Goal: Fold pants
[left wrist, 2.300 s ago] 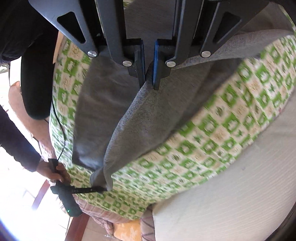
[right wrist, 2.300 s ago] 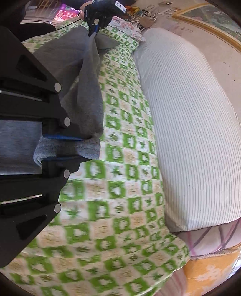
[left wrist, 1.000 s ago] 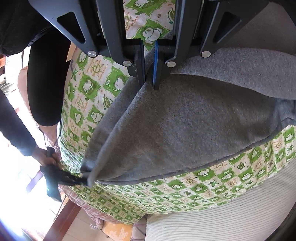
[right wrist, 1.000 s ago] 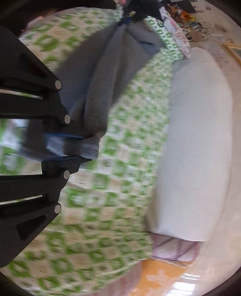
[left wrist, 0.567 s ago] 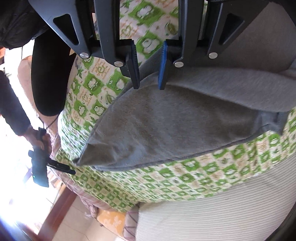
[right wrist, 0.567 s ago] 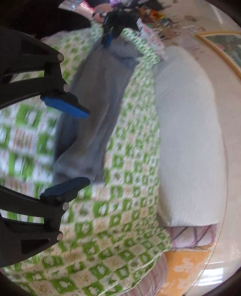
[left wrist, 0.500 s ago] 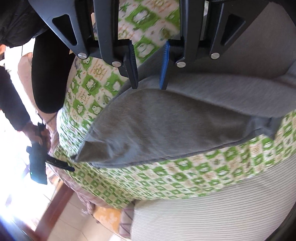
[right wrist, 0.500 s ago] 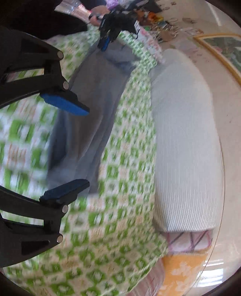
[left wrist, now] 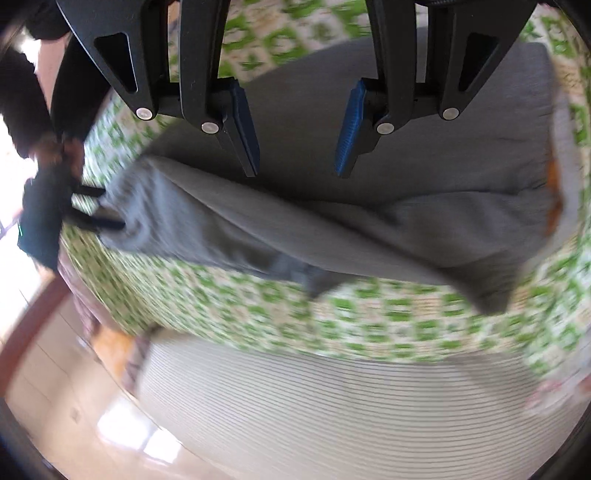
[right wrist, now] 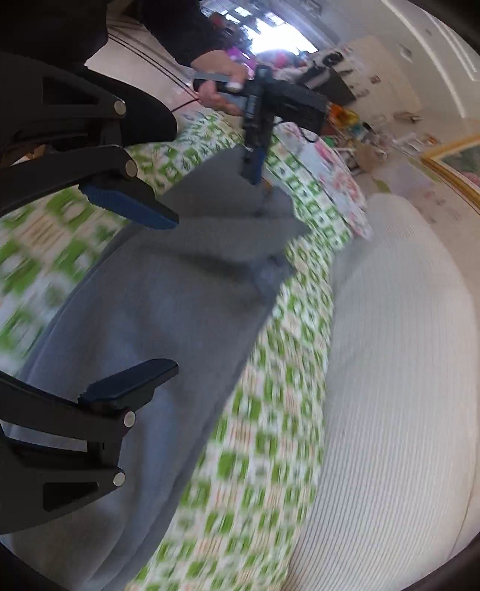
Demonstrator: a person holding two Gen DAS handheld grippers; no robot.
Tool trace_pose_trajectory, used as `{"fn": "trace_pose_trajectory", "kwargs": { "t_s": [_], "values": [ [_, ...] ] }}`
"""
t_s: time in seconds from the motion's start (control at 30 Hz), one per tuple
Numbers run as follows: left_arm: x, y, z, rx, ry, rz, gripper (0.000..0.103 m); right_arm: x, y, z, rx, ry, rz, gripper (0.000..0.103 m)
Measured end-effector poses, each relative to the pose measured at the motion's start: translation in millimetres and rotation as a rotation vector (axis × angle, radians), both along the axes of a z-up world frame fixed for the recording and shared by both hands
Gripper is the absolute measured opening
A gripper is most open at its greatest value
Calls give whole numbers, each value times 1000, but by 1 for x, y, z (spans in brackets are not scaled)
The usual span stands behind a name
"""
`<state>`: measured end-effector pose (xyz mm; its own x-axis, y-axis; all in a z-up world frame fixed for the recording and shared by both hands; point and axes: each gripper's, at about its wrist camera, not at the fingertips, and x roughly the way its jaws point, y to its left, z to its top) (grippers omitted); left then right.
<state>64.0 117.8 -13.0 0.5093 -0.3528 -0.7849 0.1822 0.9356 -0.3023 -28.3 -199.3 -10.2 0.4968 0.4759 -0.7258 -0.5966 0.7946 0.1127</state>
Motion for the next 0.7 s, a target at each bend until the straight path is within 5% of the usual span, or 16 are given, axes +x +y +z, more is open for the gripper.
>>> {"fn": "trace_pose_trajectory", "kwargs": {
  "t_s": [0.27,0.5,0.7],
  "values": [
    [35,75,0,-56,101,276,50,33,91,-17,-56,23,-3,74],
    [84,92,-10,-93,163,393,60,53,162,-32,-176,18,8,74],
    [130,97,-32,11,248,509,62,64,193,-50,-253,10,15,74]
  ]
}}
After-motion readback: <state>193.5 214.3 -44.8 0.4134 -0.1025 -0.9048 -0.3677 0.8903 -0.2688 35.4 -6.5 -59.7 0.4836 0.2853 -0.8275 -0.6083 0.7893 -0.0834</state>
